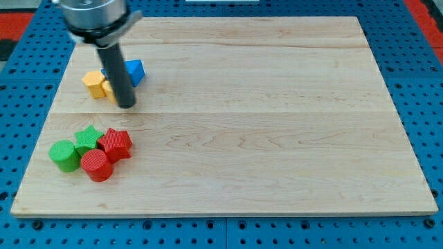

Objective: Move the green circle a bit right and up

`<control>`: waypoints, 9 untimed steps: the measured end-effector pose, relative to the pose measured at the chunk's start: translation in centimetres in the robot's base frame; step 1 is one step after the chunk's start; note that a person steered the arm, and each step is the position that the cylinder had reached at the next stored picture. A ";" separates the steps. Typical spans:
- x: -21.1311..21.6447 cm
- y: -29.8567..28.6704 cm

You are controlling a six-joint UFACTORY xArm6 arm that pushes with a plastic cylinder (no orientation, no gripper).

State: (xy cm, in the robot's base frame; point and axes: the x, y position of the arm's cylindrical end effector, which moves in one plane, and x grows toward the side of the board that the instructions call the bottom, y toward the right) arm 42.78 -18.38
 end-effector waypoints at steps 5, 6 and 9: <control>15.2 -11.7; 16.9 -9.4; 12.7 -6.4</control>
State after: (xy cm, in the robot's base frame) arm 55.51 -24.76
